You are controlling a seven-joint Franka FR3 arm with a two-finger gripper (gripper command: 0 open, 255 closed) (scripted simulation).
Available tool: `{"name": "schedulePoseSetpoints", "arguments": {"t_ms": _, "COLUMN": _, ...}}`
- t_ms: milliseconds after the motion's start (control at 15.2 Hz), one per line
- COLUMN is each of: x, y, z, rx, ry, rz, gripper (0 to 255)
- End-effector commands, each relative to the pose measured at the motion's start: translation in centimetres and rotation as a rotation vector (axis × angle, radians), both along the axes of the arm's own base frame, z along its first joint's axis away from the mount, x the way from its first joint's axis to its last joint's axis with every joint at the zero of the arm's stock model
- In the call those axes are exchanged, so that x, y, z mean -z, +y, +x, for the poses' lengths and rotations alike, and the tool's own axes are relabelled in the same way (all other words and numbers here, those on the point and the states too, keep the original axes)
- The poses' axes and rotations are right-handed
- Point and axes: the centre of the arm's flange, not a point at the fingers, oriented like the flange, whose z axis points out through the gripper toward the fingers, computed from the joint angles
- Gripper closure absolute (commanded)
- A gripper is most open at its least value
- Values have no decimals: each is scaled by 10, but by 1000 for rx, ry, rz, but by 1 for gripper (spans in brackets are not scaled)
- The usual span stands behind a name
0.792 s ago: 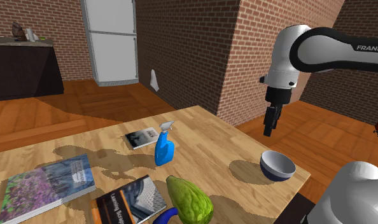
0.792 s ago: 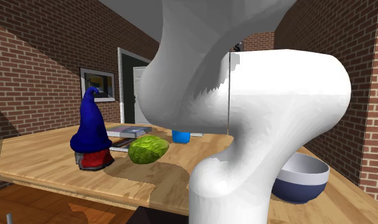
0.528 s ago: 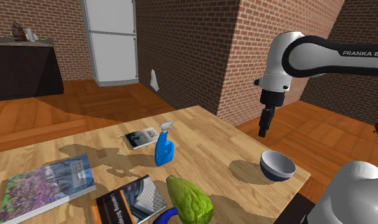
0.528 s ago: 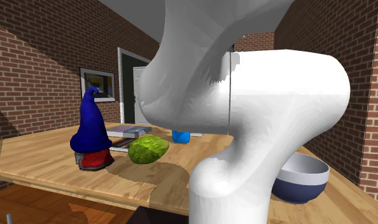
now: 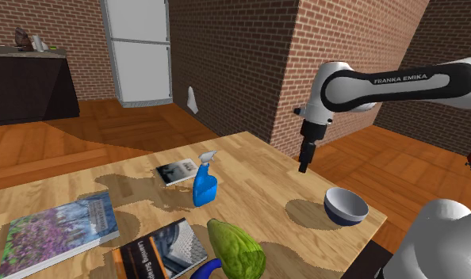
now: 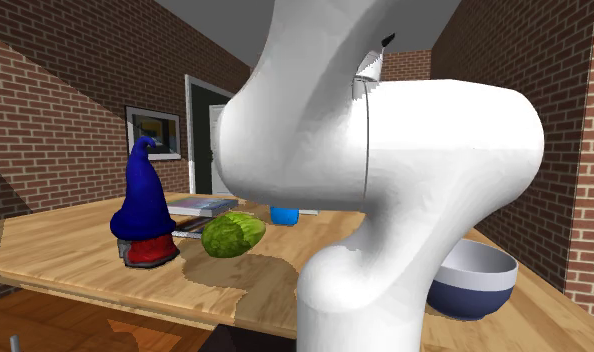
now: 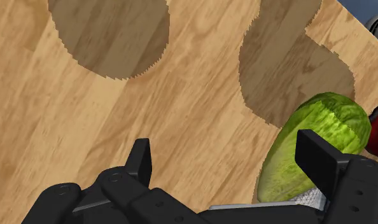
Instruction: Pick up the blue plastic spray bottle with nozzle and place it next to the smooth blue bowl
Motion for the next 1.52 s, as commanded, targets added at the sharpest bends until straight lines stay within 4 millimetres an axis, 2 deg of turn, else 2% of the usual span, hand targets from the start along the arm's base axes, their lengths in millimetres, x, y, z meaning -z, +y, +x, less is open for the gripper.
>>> {"name": "schedulePoseSetpoints", "arguments": {"t_ms": 0, "x": 16, "y": 2, "z": 23, "rx": -75, "ry": -33, "rz": 23, "gripper": 0}}
{"name": "schedulePoseSetpoints", "arguments": {"t_ms": 330, "x": 47, "y": 11, "z": 73, "rx": -251, "ry": -107, "rz": 80, "gripper": 0}}
{"name": "schedulePoseSetpoints", "arguments": {"t_ms": 726, "x": 80, "y": 36, "z": 133, "rx": -462, "ry": -197, "rz": 149, "gripper": 0}}
{"name": "schedulePoseSetpoints", "arguments": {"t_ms": 1056, "x": 101, "y": 67, "z": 180, "rx": -638, "ry": -271, "rz": 206, "gripper": 0}}
{"name": "schedulePoseSetpoints", "arguments": {"t_ms": 1452, "x": 119, "y": 117, "z": 229, "rx": -849, "ry": -360, "rz": 275, "gripper": 0}}
